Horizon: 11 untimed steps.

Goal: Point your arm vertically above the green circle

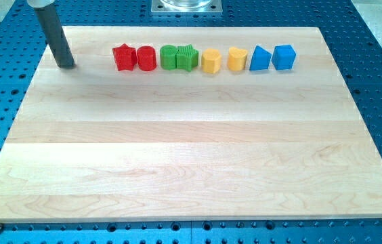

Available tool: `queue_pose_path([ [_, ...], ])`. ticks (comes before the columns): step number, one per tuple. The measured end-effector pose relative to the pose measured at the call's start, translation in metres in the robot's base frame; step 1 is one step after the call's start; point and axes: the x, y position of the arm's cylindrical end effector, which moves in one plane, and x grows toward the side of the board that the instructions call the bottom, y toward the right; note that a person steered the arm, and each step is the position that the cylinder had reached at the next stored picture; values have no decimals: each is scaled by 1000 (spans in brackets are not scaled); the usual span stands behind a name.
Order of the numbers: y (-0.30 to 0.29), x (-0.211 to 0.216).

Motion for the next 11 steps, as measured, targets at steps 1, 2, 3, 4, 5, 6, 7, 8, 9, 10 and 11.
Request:
queue_pose_path([
  [1, 0, 0],
  [2, 4, 0],
  [3, 55, -27],
  [4, 72, -51],
  [5, 78, -69],
  [6, 111, -83],
  [7, 119, -76],
  [8, 177, -85],
  [9, 209, -92],
  [10, 209, -88],
  [11, 174, -79],
])
